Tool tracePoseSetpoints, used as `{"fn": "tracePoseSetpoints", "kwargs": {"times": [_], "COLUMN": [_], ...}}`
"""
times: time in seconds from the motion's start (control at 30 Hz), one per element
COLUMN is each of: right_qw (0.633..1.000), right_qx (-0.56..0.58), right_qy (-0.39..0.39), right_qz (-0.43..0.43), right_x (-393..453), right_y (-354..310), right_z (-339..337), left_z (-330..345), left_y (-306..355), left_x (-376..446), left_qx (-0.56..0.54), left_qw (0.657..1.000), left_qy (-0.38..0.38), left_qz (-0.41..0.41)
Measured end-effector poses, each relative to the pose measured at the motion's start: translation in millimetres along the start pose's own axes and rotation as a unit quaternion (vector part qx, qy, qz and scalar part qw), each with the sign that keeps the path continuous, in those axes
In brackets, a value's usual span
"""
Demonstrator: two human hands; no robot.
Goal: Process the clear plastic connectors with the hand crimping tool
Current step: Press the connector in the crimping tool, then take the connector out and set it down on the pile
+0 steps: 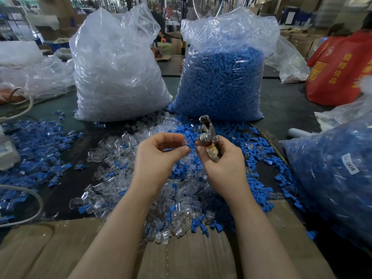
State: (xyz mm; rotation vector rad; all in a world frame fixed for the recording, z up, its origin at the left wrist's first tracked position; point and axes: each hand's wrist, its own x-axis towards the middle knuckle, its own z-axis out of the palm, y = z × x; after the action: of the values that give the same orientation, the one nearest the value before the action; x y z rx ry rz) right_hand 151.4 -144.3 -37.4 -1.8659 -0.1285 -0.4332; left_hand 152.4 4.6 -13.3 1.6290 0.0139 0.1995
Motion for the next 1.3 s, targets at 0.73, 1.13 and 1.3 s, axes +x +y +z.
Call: {"fn": "tracePoseSetpoints", "kwargs": {"times": [0.73,1.13,1.3], "right_qw": [0.978,0.966,0.961], "right_qx": [-0.174,-0.238,-0.259], "right_qy": [-0.112,-0.091,-0.093], "right_qz": [-0.014,-0.035,-0.031], "right_x": [-0.3,-1.3,-1.4], "right_y": [1.7,5.2,5.9], "right_z": [-7.7,-8.2,-8.2], "left_z": [-5.4,-6.5,-7.0], "left_y": [6.7,9.4,7.7], "left_x": [0.4,-0.7,-0.5], "left_qx": [-0.089,-0.063,-0.058], "left_qw": [0.994,0.996,0.996], "left_qy": [-0.037,-0.039,-0.044], "left_qz": [0.052,0.056,0.051]}}
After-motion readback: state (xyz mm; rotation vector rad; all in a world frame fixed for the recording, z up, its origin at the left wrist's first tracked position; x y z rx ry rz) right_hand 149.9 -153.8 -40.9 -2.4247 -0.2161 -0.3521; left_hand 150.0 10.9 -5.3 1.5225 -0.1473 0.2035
